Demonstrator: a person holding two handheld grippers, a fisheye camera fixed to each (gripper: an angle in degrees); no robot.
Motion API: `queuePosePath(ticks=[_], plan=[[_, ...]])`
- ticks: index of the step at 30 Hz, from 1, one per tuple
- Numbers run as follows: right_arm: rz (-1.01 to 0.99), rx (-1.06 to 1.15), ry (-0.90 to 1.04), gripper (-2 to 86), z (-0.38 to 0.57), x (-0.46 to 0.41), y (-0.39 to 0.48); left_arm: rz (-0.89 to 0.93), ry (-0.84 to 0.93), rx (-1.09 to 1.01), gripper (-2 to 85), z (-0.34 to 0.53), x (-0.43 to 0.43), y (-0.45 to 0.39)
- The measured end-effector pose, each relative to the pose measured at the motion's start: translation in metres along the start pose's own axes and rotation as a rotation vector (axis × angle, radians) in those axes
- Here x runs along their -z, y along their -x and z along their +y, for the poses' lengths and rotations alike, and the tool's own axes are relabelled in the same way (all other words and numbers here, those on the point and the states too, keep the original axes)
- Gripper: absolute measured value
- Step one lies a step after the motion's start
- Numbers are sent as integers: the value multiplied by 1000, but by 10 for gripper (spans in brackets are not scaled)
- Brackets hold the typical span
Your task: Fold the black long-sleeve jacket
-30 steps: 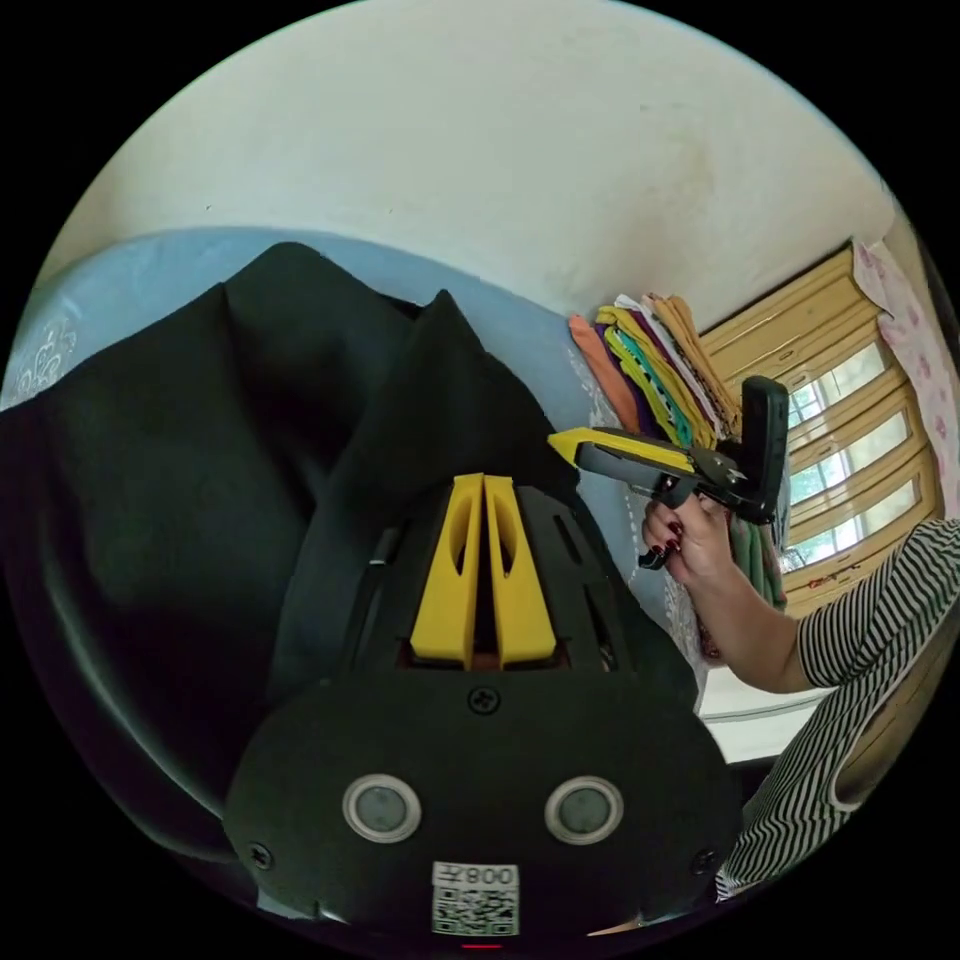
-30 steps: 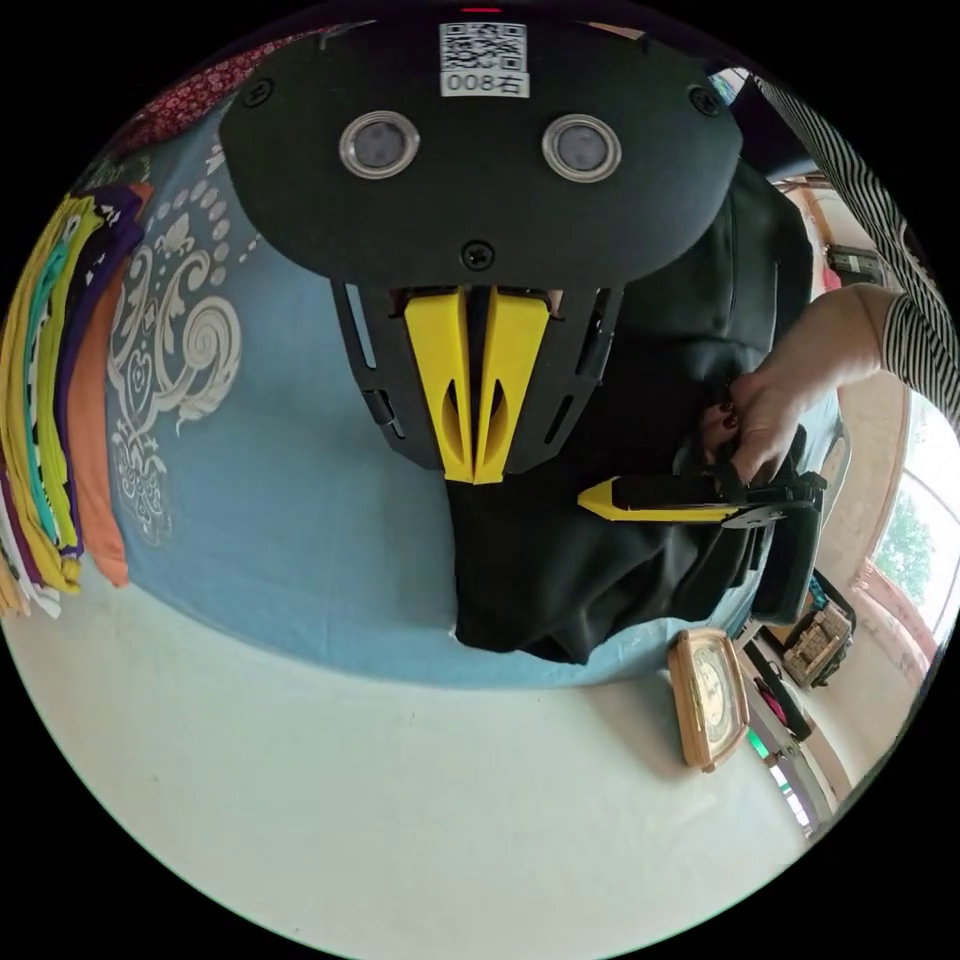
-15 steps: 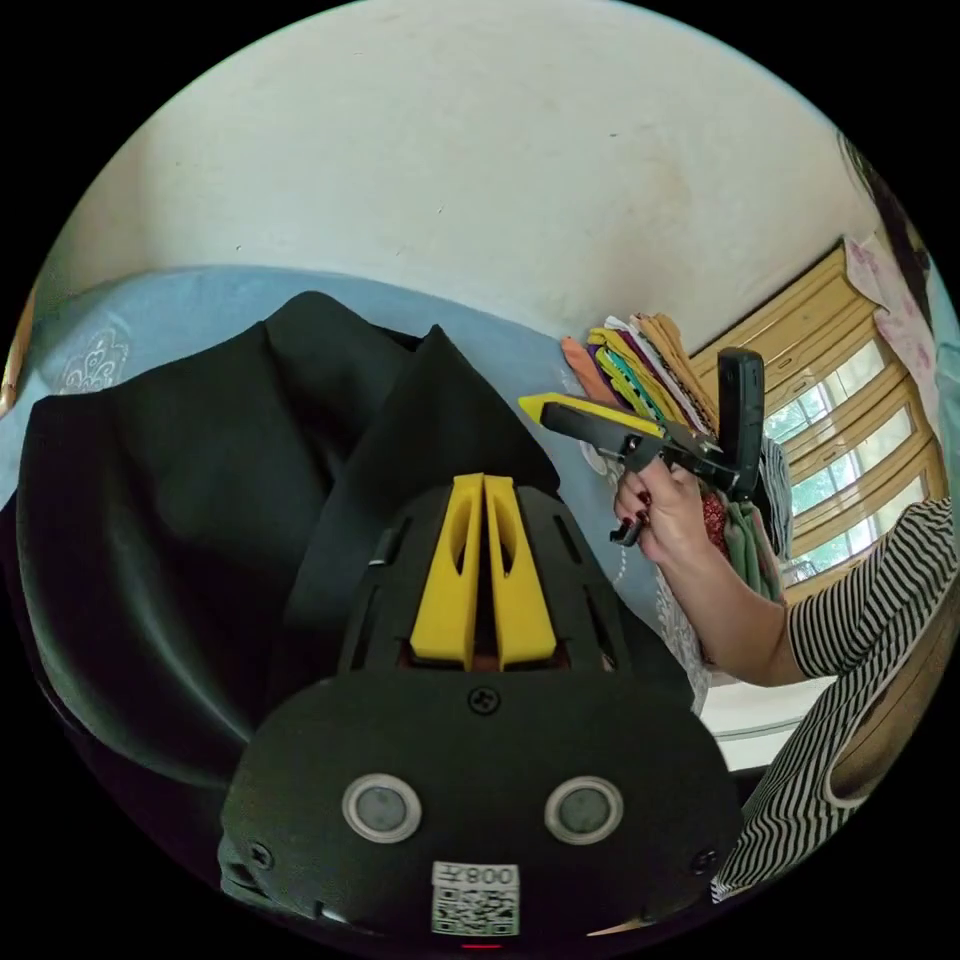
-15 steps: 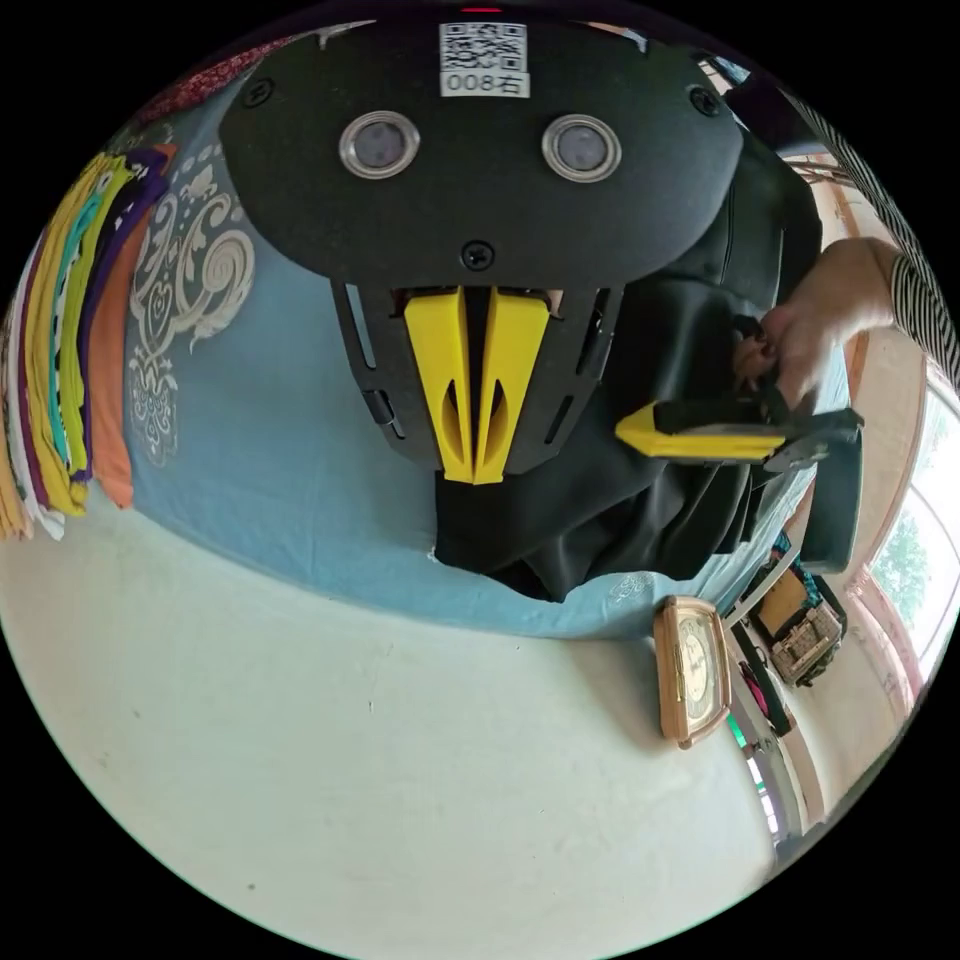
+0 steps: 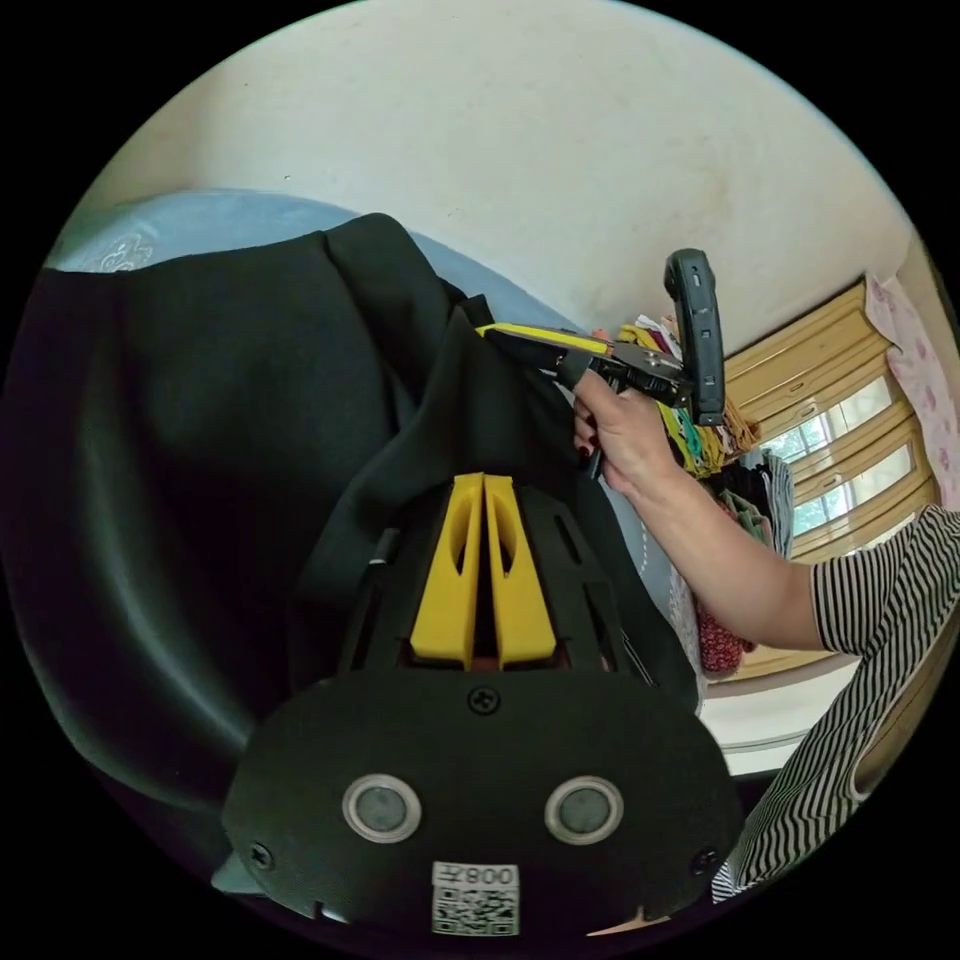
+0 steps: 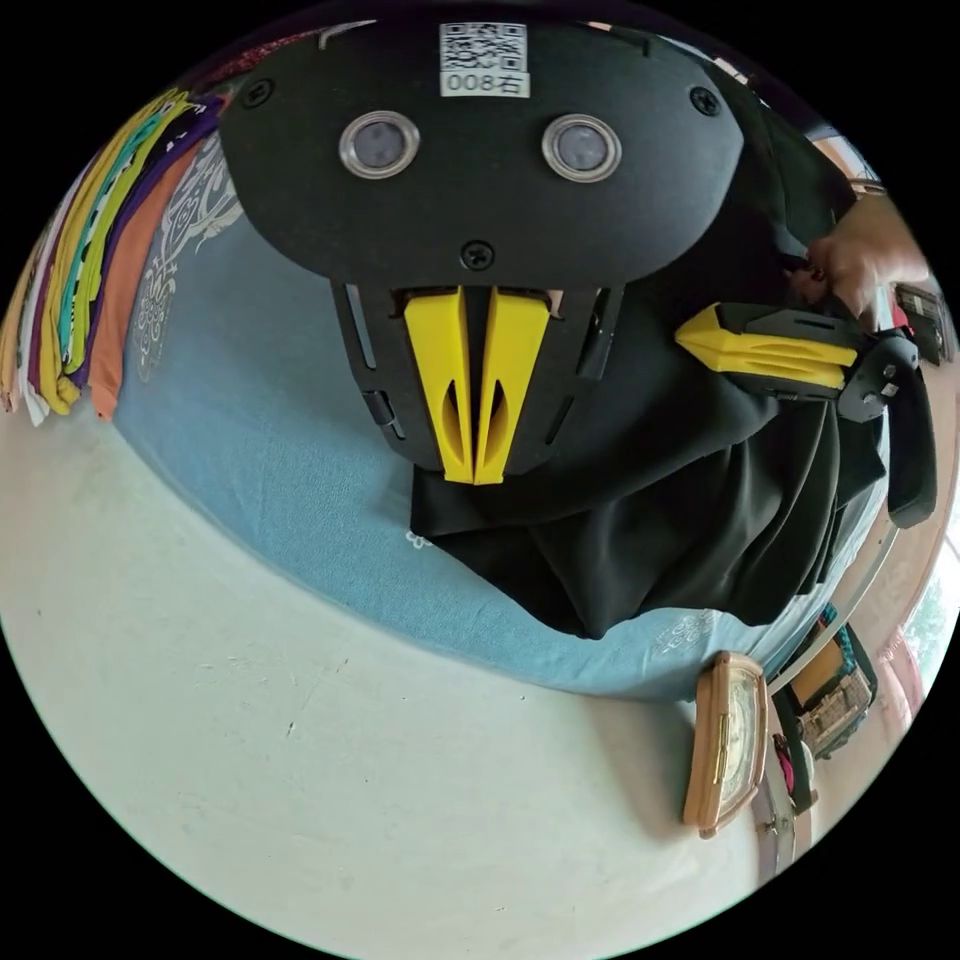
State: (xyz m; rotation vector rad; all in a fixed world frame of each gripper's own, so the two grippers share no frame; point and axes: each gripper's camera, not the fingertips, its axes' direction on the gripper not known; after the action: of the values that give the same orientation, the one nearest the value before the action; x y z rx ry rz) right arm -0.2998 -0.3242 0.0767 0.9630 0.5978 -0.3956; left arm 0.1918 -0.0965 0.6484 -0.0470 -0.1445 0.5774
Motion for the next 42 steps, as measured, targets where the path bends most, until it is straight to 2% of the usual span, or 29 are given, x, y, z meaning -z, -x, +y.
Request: queuePosePath(ticks=[2, 4, 10, 13, 14, 16, 17, 20, 23, 27, 30, 33, 36, 38, 42], plan=[[-9, -20, -54, 0, 1, 24, 4, -1, -156, -55, 1, 22, 39, -13], [1, -31, -100, 1, 5, 46, 10, 20, -197, -58, 1, 46, 72, -17], [-73, 6, -136, 0, 34, 94, 56, -87, -84, 252, 1, 170, 141, 32], [-160, 80, -70, 0, 46, 86, 94, -240, -13, 400, 1, 227, 160, 57], [-145, 120, -1, 1, 48, 72, 111, -275, 31, 399, 2, 241, 158, 65], [-104, 128, 95, 1, 50, 49, 127, -243, -16, 405, 2, 254, 163, 73], [-98, 127, 31, 1, 50, 51, 131, -234, -6, 398, 2, 256, 164, 76], [-108, 101, 50, 1, 44, 50, 138, -262, 1, 365, 4, 267, 171, 75], [-104, 96, 90, 1, 34, 51, 146, -232, -63, 331, 7, 285, 195, 69], [-78, 58, 92, 1, 24, 60, 155, -332, -185, 335, 27, 306, 254, 67], [-111, -9, 31, 1, 19, 76, 165, -448, -214, 357, 56, 316, 291, 77], [-210, -23, -27, 1, 14, 91, 188, -616, -216, 347, 75, 316, 317, 91], [-404, 44, -42, 1, 5, 91, 229, -701, -147, 313, 86, 306, 321, 111], [-534, 146, 13, 1, -3, 76, 268, -727, -88, 295, 92, 300, 315, 121], [-640, 257, 150, 1, -9, 40, 319, -861, 95, 284, 87, 298, 295, 141]])
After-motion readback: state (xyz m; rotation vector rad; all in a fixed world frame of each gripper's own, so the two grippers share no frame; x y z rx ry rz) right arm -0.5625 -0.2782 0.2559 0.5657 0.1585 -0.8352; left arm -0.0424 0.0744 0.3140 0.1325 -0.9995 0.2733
